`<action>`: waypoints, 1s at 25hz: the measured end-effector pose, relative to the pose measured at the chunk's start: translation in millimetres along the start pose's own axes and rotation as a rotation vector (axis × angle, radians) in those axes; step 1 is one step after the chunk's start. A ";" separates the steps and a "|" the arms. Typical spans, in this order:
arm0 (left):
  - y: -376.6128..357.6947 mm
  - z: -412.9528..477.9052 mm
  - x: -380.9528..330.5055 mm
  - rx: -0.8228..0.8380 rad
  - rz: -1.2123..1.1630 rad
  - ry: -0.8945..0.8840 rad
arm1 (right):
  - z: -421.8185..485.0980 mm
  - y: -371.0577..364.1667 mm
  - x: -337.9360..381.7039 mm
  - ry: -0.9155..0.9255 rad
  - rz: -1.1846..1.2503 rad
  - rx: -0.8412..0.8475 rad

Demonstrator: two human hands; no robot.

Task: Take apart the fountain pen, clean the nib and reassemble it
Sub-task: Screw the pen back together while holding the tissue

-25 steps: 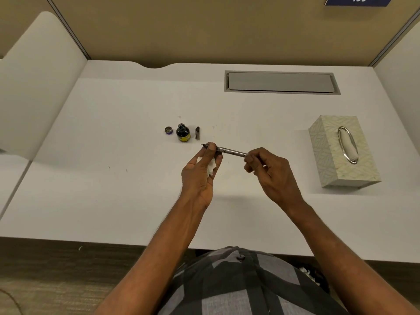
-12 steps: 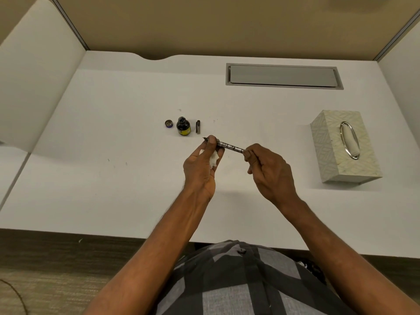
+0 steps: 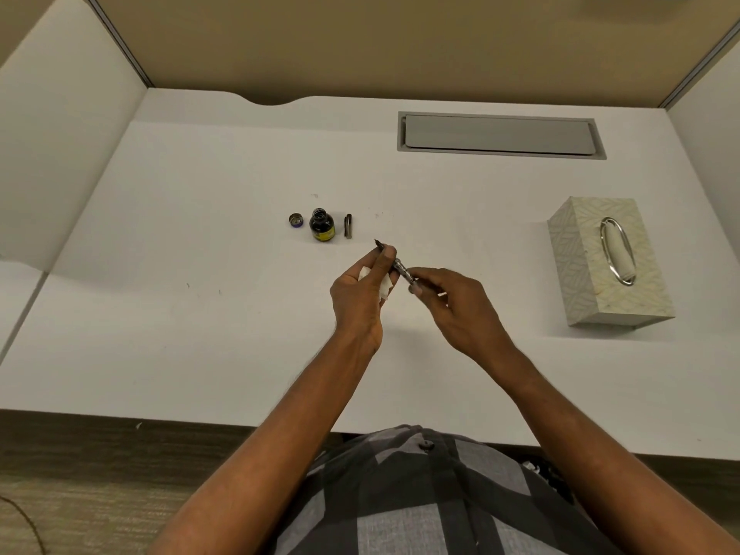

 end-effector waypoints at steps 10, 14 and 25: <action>2.2 35.0 7.9 0.039 0.298 -0.066 | 48.0 -22.1 -26.1 -0.219 0.199 -0.033; 5.0 74.6 0.5 -0.008 0.494 -0.132 | 82.7 -35.5 -40.7 -0.249 0.109 -0.061; 13.1 169.2 9.6 -0.101 0.928 -0.174 | 148.1 -70.7 -97.0 -0.444 0.062 -0.105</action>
Point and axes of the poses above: each hand's wrist, its own z-axis towards the middle knuckle, its own y-axis out of the back of the hand, x = y × z, the point moved 10 cm from there along z, towards the middle knuckle, and after that the axes turned 5 degrees about z, right-handed, at the moved point
